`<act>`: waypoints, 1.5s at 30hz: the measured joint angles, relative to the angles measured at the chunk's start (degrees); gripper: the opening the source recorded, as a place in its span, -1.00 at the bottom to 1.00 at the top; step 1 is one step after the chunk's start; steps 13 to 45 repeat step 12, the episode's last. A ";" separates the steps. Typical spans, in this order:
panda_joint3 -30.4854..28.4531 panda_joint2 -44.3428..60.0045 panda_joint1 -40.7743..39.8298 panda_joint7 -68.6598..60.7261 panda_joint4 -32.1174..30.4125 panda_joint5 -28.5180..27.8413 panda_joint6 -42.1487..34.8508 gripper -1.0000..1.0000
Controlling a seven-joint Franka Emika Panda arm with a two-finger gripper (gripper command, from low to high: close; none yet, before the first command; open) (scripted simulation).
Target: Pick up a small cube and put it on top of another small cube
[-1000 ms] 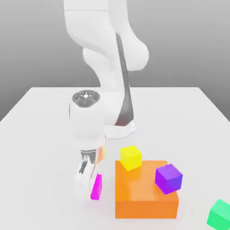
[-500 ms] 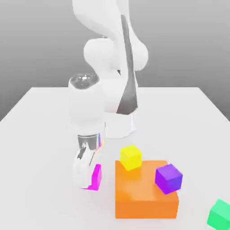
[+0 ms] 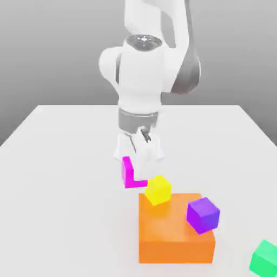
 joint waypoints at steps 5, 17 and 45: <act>-0.93 -2.92 5.70 -5.24 -1.97 3.88 -0.45 -1.00; 0.20 5.51 5.50 -5.22 -4.00 4.14 10.04 1.00; 0.20 5.51 5.50 -5.22 -4.00 4.14 10.04 1.00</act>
